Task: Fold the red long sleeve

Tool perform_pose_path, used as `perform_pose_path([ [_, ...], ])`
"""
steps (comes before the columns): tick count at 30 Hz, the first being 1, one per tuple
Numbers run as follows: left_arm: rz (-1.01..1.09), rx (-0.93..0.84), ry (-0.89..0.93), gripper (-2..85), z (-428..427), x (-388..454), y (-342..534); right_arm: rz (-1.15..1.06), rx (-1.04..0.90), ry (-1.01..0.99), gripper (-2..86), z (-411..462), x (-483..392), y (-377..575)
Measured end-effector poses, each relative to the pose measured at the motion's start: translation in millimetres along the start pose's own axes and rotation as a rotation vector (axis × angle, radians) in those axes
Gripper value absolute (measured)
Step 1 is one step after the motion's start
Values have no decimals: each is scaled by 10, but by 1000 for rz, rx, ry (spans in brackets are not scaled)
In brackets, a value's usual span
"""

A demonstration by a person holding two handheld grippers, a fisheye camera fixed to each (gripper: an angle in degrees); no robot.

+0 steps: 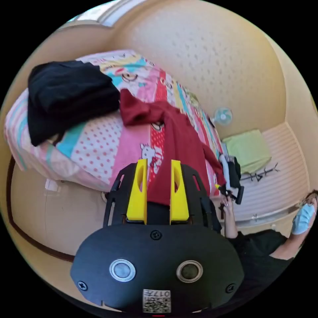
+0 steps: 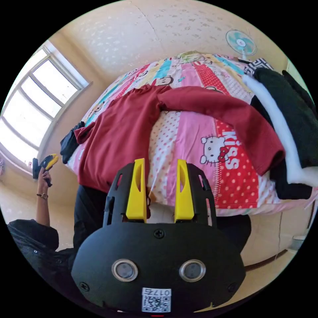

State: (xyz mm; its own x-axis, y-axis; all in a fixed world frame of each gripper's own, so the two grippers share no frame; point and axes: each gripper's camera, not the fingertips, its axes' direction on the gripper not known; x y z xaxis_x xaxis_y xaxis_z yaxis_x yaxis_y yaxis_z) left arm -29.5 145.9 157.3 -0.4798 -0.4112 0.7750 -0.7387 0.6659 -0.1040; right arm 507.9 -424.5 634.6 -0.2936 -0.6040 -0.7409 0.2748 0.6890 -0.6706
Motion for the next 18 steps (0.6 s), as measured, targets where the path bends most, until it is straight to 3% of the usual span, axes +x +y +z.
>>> perform_pose_path([
  [3, 32, -190, -1, 134, 749, 124, 91, 14, -16, -40, 150, 228, -57, 301],
  [6, -20, -217, -63, 97, 1049, 157, 123, -105, -123, 119, 115, 182, -271, 320],
  [9, 2, -262, -61, 46, 908, 238, 65, -213, -215, 49, 45, 0, -275, 333],
  [13, 34, -268, 230, 38, 406, 356, 300, -248, -218, 2, 34, -541, -100, 426],
  [18, 7, -317, 155, 48, 311, 411, 923, -332, -303, 20, 29, -1277, 46, 936],
])
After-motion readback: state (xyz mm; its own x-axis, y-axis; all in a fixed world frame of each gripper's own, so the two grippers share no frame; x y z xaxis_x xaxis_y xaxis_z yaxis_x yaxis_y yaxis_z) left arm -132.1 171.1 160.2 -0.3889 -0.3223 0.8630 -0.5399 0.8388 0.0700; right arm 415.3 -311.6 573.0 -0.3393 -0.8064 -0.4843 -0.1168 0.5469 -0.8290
